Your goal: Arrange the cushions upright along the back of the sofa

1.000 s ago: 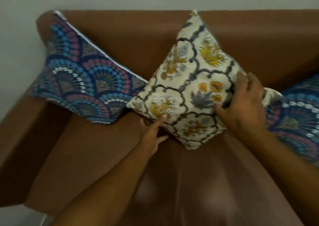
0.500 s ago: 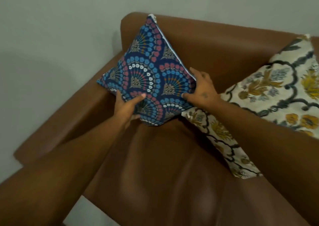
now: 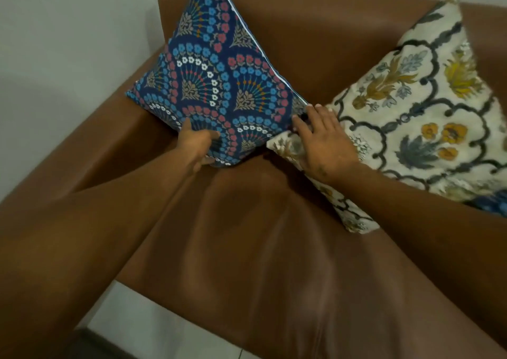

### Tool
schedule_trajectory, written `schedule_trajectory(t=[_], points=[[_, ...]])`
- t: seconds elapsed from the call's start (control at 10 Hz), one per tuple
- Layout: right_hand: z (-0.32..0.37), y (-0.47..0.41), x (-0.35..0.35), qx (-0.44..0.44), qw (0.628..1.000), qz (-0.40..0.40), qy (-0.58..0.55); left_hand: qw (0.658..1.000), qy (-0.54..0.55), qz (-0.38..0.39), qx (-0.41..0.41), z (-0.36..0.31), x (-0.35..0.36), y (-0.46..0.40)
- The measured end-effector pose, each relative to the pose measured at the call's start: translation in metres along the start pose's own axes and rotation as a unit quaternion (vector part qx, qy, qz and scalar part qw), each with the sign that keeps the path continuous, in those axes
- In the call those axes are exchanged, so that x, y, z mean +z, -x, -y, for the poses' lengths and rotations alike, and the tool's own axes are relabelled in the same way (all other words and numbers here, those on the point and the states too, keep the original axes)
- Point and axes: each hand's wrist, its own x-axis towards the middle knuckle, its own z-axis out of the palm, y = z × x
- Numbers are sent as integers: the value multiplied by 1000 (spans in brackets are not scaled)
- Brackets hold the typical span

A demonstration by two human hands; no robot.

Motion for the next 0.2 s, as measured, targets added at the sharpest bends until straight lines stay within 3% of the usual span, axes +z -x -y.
schedule_trajectory(t=[0.1, 0.2], points=[[-17, 48, -1, 10, 999, 3, 53, 997, -29, 53, -37, 15, 21, 36], [-41, 127, -8, 84, 991, 49, 89, 985, -90, 139, -39, 40, 63, 113]])
